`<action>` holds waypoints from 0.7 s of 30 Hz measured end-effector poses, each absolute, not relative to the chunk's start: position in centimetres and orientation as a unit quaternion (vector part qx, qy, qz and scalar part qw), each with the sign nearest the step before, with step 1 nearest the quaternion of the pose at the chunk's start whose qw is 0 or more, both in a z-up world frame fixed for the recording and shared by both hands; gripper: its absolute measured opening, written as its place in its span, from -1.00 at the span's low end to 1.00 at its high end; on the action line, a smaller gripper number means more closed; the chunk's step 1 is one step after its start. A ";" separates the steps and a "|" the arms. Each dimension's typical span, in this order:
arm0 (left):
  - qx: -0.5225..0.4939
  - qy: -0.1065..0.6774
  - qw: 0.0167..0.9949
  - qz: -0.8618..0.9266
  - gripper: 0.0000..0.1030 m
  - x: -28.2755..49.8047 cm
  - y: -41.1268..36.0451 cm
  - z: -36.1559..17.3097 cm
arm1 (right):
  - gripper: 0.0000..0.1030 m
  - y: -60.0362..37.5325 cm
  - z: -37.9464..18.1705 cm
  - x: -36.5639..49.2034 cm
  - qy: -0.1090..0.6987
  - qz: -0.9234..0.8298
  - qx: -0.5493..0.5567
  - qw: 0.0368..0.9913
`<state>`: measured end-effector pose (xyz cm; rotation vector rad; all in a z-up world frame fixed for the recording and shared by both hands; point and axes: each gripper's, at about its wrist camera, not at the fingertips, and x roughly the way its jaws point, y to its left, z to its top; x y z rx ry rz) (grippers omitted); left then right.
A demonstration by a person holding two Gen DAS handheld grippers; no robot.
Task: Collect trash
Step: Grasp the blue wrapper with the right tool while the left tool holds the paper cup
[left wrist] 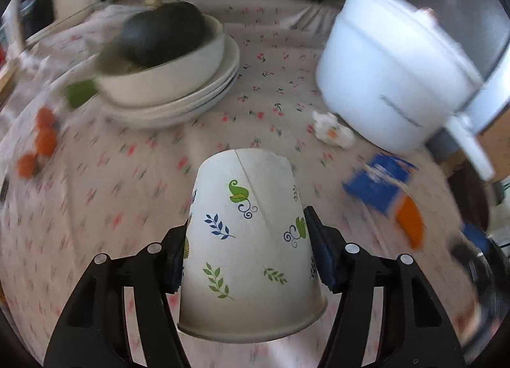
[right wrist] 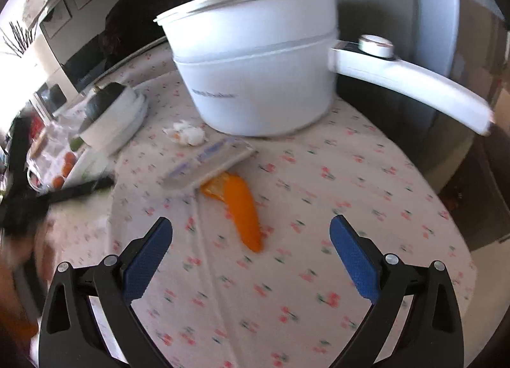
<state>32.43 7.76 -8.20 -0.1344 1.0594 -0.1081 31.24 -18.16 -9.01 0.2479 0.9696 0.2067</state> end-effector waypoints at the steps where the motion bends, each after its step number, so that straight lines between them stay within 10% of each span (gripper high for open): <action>1: -0.081 0.499 0.861 -0.056 0.16 31.2 8.1 -7.4 | 0.87 -17.7 -8.8 32.2 0.470 0.111 0.137 0.865; 14: -0.138 0.436 0.888 -0.037 0.18 17.4 12.4 -4.0 | 0.83 -14.6 -12.8 39.5 0.510 0.065 0.226 0.827; 18: -0.119 0.432 0.894 -0.033 0.18 17.5 12.6 -4.1 | -0.42 -13.6 -14.1 39.8 0.519 0.075 0.215 0.824; 21: -0.125 0.427 0.895 -0.026 0.18 17.7 13.4 -4.2 | -0.66 -12.9 -13.0 38.7 0.491 0.094 0.211 0.840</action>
